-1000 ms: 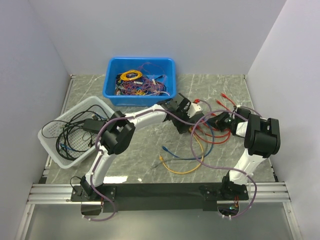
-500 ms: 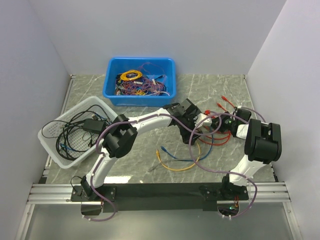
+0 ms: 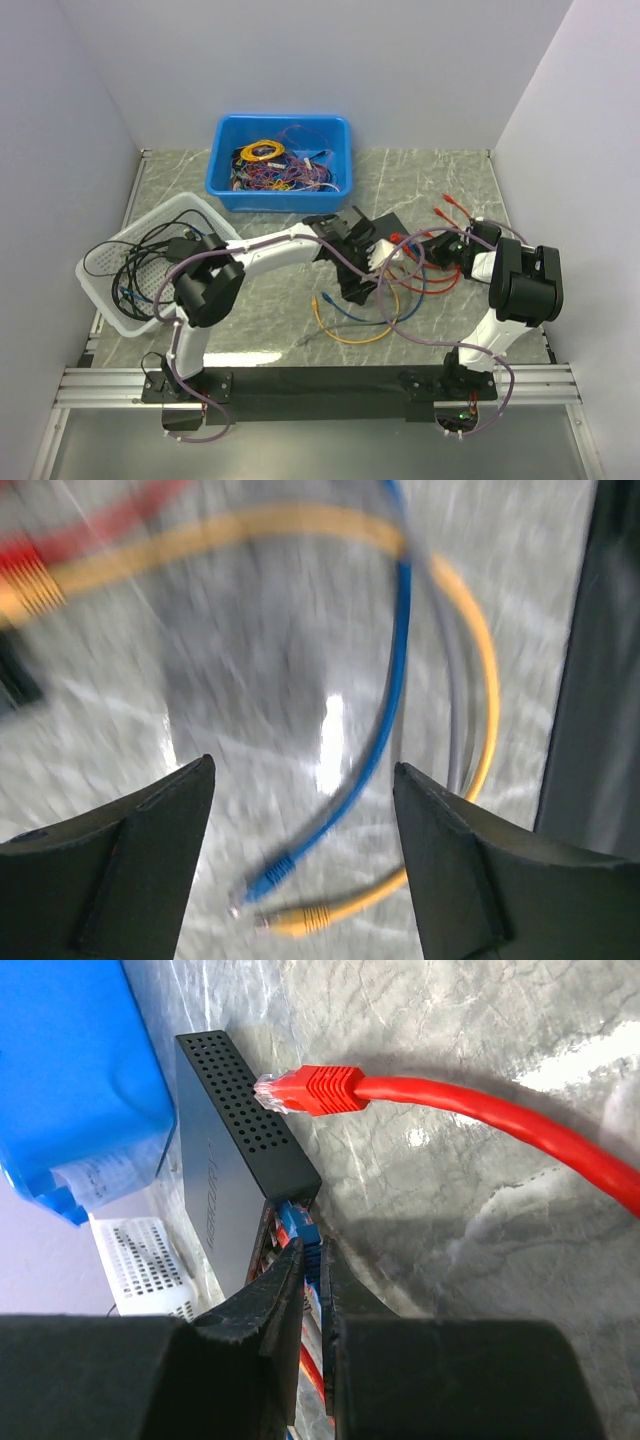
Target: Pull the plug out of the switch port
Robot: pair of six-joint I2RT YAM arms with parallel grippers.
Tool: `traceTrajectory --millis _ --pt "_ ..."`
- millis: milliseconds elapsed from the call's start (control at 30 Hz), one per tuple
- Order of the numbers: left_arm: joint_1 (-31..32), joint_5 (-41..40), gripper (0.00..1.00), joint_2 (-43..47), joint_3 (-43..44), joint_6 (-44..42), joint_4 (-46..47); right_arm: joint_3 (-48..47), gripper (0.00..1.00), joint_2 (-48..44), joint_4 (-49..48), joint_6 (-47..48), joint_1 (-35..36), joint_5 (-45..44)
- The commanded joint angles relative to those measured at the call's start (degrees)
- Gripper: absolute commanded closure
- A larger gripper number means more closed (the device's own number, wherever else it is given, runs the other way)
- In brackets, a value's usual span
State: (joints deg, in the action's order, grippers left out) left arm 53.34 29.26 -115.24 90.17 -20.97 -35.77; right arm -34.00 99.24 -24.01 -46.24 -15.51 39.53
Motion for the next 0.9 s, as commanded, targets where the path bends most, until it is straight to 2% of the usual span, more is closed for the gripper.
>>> traceTrajectory --millis 0,167,233,300,400,500,700,800,833,867 --pt "0.5 -4.4 0.23 2.1 -6.8 -4.8 0.4 0.4 1.00 -2.1 -3.1 -0.8 0.3 -0.2" --pt "1.4 -1.3 0.13 5.5 -12.8 -10.0 1.1 0.3 1.00 -2.1 -3.2 -1.0 0.3 -0.5" --pt "2.0 -2.6 0.12 5.5 -13.4 -9.5 2.8 0.3 1.00 -2.1 -3.3 -1.1 0.3 -0.5" --pt "2.6 -7.3 0.12 4.6 -14.8 -8.4 5.3 0.4 1.00 -2.5 -3.2 -1.0 0.2 -0.9" --pt "4.1 -13.5 0.20 3.3 -16.7 -7.1 8.7 0.6 1.00 -2.9 -3.1 -1.0 0.3 -1.0" --pt "5.6 -17.6 0.21 2.7 -19.1 -7.4 11.0 0.6 1.00 -2.7 -3.2 -1.2 0.3 -1.1" --pt "7.4 -21.7 0.41 1.9 -21.0 -6.4 13.5 0.9 1.00 -1.9 -5.2 -2.7 0.3 -0.2" --pt "7.7 -20.6 0.56 2.0 -21.7 -7.1 12.2 0.9 1.00 -1.8 -5.3 -2.6 0.3 -0.2" --pt "7.9 -20.1 0.67 2.1 -21.8 -7.2 11.8 1.0 1.00 -1.9 -5.3 -2.7 0.3 -0.3" --pt "8.0 -19.2 0.73 2.1 -21.8 -7.2 11.3 1.0 1.00 -1.9 -5.3 -2.6 0.3 -0.3"
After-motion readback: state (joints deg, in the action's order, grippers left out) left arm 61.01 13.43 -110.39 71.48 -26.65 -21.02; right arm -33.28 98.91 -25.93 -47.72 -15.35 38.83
